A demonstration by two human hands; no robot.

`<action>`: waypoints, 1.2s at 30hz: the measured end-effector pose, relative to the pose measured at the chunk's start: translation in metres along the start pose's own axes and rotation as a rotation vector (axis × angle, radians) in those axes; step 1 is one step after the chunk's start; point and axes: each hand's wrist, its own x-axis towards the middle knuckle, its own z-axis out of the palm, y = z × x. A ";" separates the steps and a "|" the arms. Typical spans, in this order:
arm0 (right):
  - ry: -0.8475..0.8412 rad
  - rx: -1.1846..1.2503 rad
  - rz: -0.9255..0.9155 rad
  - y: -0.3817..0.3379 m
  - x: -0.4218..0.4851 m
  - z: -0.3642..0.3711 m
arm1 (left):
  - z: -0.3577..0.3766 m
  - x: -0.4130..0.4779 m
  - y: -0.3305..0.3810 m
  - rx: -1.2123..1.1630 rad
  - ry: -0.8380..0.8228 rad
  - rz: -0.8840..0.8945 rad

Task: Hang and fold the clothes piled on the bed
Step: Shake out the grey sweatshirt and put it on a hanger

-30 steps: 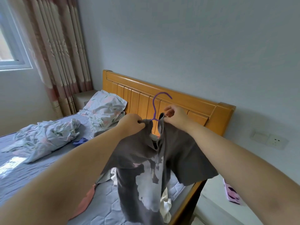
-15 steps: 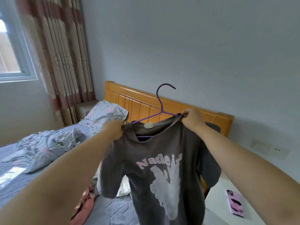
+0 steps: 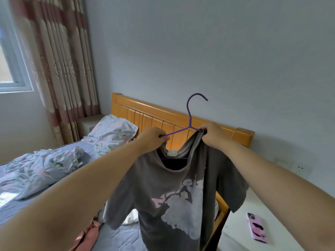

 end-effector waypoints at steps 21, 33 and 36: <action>0.226 -0.051 0.296 0.035 -0.010 0.009 | -0.030 -0.011 -0.037 -0.044 0.224 -0.085; 0.271 0.756 0.789 0.051 0.000 0.027 | -0.038 -0.024 -0.060 -0.142 0.354 -0.243; 0.257 0.442 0.779 0.054 -0.014 0.030 | -0.035 -0.025 -0.063 -0.162 0.352 -0.283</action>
